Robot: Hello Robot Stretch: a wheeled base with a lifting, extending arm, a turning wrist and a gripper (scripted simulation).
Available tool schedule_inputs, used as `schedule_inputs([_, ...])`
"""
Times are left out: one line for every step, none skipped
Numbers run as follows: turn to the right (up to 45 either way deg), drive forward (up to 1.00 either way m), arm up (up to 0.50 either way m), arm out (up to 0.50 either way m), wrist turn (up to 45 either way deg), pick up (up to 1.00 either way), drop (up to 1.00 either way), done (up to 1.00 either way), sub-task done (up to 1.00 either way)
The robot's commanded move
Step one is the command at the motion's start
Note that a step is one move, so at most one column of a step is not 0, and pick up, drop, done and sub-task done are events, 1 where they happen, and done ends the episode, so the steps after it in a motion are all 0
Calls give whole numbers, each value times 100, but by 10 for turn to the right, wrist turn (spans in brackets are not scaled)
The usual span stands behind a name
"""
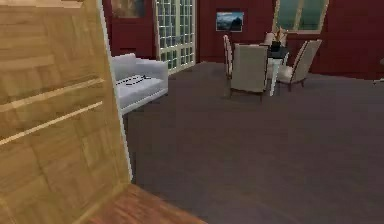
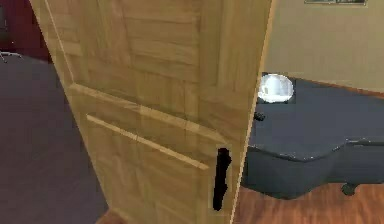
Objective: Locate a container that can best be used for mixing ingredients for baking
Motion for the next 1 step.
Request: schedule_inputs([-450, 0, 0, 0, 0, 0, 0, 0, 0])
